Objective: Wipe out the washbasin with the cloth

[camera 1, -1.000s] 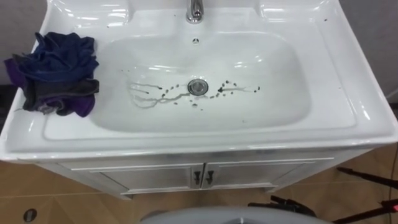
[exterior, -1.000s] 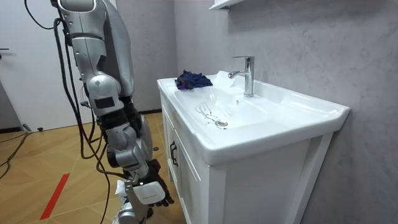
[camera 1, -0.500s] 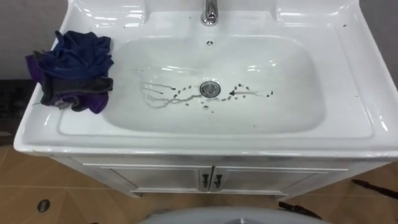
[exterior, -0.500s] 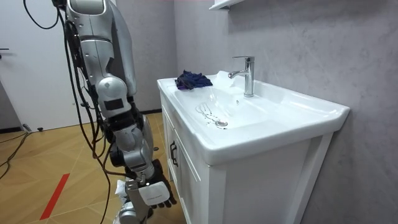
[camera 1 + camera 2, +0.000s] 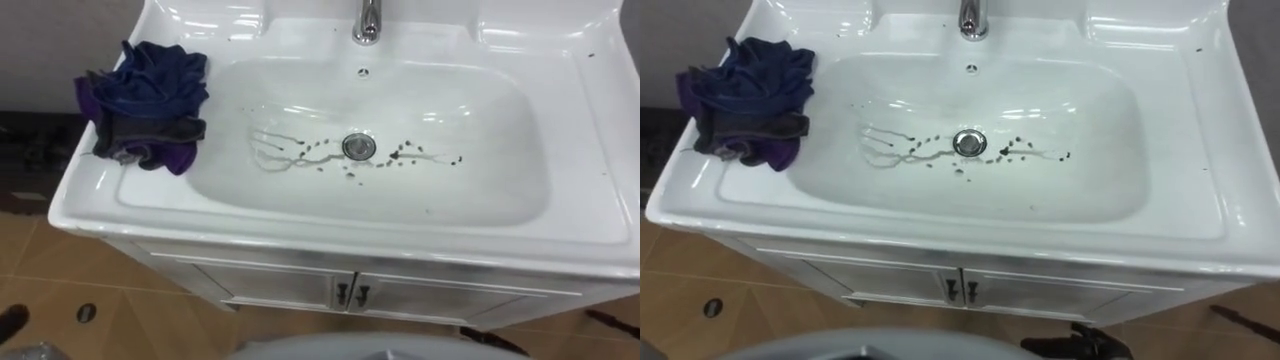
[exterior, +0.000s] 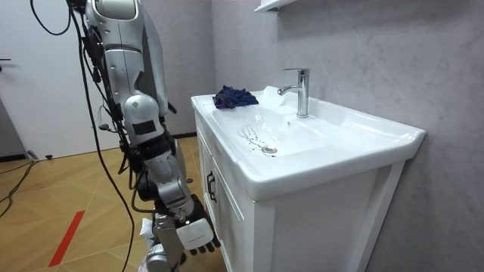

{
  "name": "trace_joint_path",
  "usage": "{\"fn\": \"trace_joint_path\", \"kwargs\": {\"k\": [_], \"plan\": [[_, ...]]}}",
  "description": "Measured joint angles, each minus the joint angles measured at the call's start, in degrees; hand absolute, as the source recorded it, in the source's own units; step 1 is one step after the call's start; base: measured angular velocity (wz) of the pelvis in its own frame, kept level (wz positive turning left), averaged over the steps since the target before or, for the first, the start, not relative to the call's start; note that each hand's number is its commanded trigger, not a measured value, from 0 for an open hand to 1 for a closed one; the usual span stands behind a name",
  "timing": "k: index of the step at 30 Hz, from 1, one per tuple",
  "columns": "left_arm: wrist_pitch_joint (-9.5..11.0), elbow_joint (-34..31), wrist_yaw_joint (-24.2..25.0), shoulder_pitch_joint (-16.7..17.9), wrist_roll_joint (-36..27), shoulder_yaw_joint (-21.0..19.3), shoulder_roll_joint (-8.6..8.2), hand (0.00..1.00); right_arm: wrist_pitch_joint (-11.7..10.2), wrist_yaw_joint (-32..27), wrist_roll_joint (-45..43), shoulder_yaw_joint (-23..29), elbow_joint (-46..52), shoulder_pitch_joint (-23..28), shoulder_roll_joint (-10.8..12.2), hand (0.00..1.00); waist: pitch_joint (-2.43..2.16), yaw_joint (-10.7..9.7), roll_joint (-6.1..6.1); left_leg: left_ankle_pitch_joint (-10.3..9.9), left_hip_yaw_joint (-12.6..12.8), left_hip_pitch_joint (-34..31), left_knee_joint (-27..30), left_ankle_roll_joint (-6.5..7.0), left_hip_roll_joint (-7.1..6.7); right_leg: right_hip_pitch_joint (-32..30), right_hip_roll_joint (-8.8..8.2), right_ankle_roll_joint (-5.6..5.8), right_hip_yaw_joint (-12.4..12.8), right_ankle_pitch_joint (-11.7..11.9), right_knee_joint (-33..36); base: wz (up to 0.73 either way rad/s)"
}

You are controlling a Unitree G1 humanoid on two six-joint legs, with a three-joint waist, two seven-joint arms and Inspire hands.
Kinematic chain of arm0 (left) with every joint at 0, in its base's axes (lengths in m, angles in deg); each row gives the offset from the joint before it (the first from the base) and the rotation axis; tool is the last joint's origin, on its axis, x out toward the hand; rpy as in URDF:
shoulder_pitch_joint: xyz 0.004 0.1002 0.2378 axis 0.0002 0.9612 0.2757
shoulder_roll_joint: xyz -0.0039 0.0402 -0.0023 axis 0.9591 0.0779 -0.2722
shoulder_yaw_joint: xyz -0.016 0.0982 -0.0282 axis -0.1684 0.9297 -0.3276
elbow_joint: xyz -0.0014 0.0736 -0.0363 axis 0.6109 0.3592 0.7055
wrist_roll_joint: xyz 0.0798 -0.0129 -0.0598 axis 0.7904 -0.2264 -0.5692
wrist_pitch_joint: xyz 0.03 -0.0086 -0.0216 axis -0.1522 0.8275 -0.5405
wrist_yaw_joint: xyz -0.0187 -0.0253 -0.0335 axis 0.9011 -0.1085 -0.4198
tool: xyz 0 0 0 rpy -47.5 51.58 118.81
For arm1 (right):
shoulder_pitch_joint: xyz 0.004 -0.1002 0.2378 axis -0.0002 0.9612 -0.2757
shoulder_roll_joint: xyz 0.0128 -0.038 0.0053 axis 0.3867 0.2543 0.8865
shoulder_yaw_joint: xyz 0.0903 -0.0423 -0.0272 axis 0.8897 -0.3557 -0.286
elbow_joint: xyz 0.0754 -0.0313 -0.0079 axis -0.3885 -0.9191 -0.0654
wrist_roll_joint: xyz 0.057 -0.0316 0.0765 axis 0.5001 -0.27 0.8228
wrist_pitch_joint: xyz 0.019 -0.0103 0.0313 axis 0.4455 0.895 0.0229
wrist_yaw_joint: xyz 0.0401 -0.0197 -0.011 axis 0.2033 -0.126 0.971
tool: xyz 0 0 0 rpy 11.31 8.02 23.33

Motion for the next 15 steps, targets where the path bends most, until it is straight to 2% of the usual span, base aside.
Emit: {"fn": "trace_joint_path", "kwargs": {"k": [4, 6, 9, 13, 15], "plan": [[0.11, -7.2, -1.52, 0.05, 3.34, 0.27, -0.03, 0.0, -0.34, -0.16, -1.05, 0.58, 1.24, 0.75, 0.05, 0.0, 0.01, -0.12, 0.15, 0.02, -0.26, 0.36, 0.25, 0.03, -0.16, 0.25, -0.13, 0.0, -0.02, 0.0, -0.08, 0.0], [1.04, -11.39, -2.58, -0.03, 7.03, 0.38, -0.01, 0.0, -0.98, -0.56, -1.05, 0.73, 0.98, 0.8, 0.04, 0.0, 0.04, -0.25, 0.41, 0.03, -0.35, 0.71, 0.19, 0.05, -0.23, 0.68, -0.21, 0.01, 0.06, 0.0, -0.15, 0.0], [2.52, -16.73, -3.12, -0.1, 8.28, 0.72, 0.34, 0.0, -1.74, -1.01, -0.99, 0.72, 0.96, 0.93, 0.0, 0.0, 0.05, -0.36, 0.7, 0.07, -0.36, 0.85, 0.01, 0.12, -0.26, 0.87, -0.2, 0.01, 0.23, 0.0, -0.15, -0.02], [2.98, -20.61, -3.16, -0.85, 9.72, 0.94, 0.51, 0.0, -2.39, -1.4, -1.0, 0.88, 0.4, 0.67, -0.14, 0.0, 0.33, -0.99, 1.38, 0.08, -0.37, 1.32, -0.28, 0.14, -0.31, 0.91, -0.19, 0.03, 0.47, -0.02, -0.11, -0.01], [3.35, -23.12, -3.4, -0.84, 9.83, 0.94, 0.49, 0.0, -2.74, -1.48, -1.0, 1.07, 0.14, 0.71, -0.16, 0.0, 0.48, -1.93, 1.48, 0.13, -0.46, 1.34, -0.53, 0.22, -0.37, 1.12, -0.19, 0.04, 0.47, -0.02, -0.1, 0.0]]}}
